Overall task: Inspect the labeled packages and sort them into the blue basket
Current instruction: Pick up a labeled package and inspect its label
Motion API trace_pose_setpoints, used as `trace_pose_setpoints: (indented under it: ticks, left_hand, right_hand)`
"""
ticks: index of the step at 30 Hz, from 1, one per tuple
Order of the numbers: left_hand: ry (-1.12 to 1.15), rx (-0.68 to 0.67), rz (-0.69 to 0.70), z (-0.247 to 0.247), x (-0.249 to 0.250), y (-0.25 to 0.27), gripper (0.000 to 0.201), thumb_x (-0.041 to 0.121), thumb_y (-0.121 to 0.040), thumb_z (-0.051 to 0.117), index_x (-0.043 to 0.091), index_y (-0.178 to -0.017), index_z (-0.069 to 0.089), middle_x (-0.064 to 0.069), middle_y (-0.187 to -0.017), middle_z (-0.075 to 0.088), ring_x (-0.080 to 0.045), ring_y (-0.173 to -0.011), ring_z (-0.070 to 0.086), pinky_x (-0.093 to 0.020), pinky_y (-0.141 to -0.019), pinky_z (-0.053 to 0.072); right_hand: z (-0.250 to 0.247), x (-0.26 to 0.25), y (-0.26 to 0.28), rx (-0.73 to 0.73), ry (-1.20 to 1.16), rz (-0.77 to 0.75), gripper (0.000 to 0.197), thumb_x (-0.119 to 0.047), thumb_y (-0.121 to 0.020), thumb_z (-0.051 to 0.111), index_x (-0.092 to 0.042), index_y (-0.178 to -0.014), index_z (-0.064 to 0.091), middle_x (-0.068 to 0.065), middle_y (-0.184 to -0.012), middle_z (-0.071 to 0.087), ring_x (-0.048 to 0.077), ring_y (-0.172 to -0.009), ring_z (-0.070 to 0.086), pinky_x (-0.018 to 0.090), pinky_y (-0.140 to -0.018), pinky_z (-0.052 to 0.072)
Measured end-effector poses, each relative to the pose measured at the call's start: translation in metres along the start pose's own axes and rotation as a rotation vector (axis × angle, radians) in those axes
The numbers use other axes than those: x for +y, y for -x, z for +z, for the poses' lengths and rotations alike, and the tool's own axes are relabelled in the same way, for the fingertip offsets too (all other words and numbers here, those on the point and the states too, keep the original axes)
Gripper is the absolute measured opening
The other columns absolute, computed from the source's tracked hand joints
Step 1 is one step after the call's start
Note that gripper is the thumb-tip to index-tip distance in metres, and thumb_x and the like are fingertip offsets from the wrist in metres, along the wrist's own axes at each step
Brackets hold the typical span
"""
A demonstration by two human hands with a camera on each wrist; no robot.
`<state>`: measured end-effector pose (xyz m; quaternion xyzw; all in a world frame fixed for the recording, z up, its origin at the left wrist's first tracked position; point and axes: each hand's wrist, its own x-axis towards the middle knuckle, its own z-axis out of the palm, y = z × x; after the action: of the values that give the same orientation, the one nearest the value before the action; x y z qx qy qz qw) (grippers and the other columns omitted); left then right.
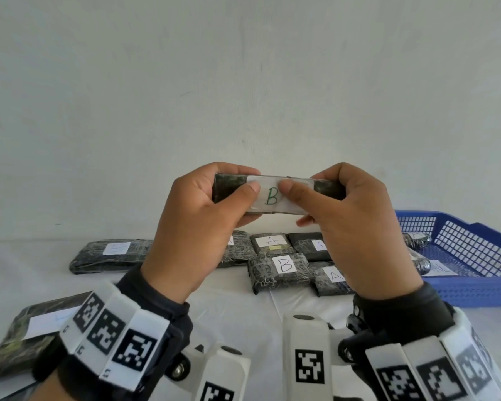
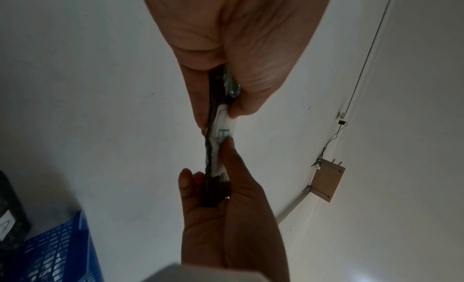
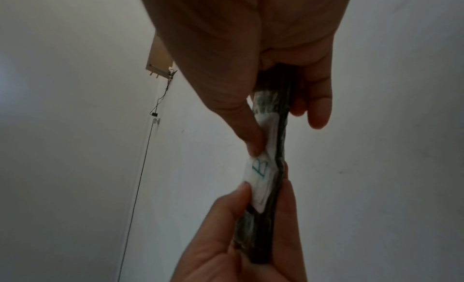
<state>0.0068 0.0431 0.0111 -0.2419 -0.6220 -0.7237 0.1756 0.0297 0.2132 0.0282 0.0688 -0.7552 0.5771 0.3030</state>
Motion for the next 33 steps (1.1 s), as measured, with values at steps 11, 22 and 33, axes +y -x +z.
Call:
trace_pose_setpoints:
  ticks: [11,22,33]
  left_hand:
    - [0.025,0.059,-0.007,0.001,0.001,-0.001,0.016,0.003,-0.095,0.067,0.015,-0.094,0.076,0.001,-0.081,0.078,-0.016,-0.088,0.078,-0.025,-0.074,0.063]
    - [0.146,0.071,-0.091,-0.003,0.007,-0.004,0.018,0.000,-0.096,0.062,0.012,-0.095,0.075,-0.006,-0.087,0.079,-0.021,-0.090,0.079,-0.030,-0.077,0.064]
    - [0.205,0.053,-0.146,-0.008,0.010,-0.006,0.021,-0.001,-0.097,0.059,0.011,-0.091,0.075,-0.009,-0.088,0.080,-0.021,-0.088,0.079,-0.028,-0.074,0.063]
  right_hand:
    - [-0.008,0.005,-0.008,-0.048,-0.231,0.002,0.011,-0.007,-0.096,0.072,-0.008,-0.085,0.073,0.013,-0.083,0.076,0.028,-0.082,0.077,0.032,-0.074,0.065]
    - [-0.019,0.006,-0.011,-0.180,-0.471,0.026,0.035,0.007,-0.103,0.046,-0.010,-0.096,0.075,0.011,-0.095,0.081,0.020,-0.092,0.076,0.034,-0.085,0.061]
    - [-0.023,0.012,-0.013,-0.308,-0.534,-0.002,0.038,0.003,-0.081,0.050,-0.007,-0.108,0.074,0.014,-0.108,0.080,0.023,-0.103,0.077,0.030,-0.089,0.062]
